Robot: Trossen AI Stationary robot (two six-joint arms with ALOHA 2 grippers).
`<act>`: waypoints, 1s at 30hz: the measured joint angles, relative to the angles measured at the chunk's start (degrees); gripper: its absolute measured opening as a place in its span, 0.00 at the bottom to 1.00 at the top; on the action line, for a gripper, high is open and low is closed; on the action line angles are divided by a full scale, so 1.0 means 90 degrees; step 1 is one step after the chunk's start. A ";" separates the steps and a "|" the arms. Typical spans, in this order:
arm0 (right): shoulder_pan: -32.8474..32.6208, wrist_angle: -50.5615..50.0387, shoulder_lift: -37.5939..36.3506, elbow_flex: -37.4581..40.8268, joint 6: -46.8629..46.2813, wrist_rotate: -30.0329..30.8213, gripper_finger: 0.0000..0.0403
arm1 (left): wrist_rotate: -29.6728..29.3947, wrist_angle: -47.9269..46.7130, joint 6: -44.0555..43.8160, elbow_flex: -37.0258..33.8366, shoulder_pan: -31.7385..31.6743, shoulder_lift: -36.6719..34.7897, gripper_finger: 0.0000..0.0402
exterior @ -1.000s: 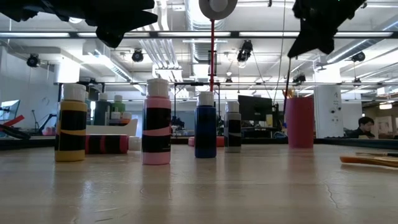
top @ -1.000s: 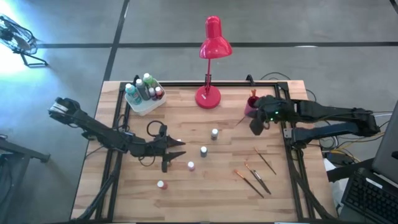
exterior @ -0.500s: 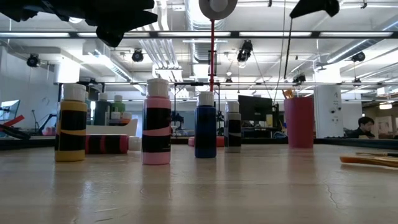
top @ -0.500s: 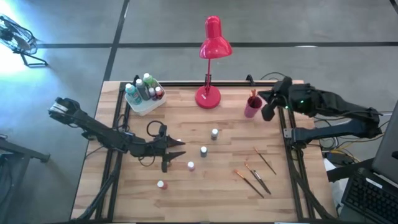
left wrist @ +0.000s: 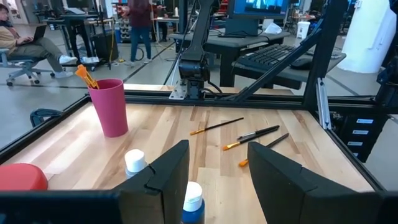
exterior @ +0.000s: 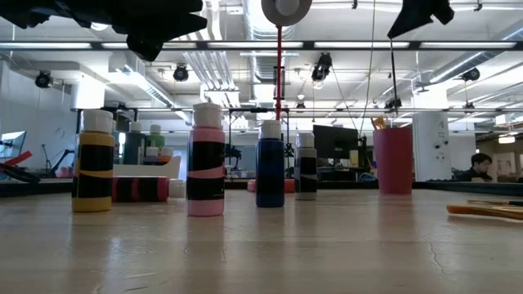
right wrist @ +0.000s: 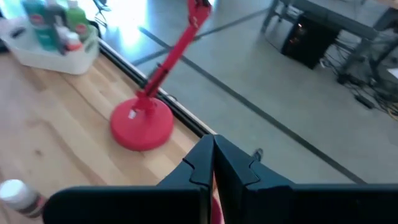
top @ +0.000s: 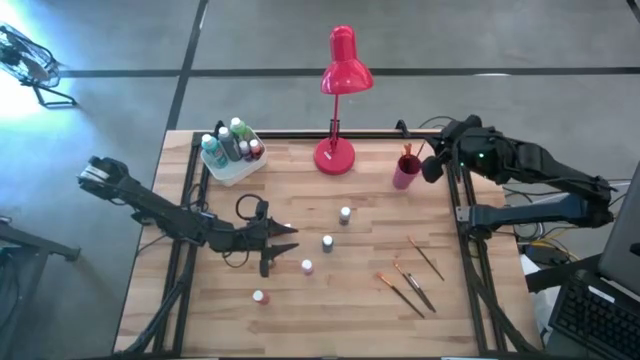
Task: Pick & Place Paint Supplies
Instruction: Put the gold paintbrush into the pink cup
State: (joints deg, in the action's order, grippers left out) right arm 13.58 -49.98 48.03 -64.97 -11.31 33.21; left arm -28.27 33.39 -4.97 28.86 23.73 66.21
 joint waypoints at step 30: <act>0.1651 0.2486 0.0015 0.3244 -0.0029 -0.1379 0.02 | 0.0010 0.0000 0.0165 0.0002 -0.0002 -0.0028 0.42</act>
State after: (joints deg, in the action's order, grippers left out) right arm 28.44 -27.61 48.16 -35.78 -11.57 20.80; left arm -28.18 33.39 -3.49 28.88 23.70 65.95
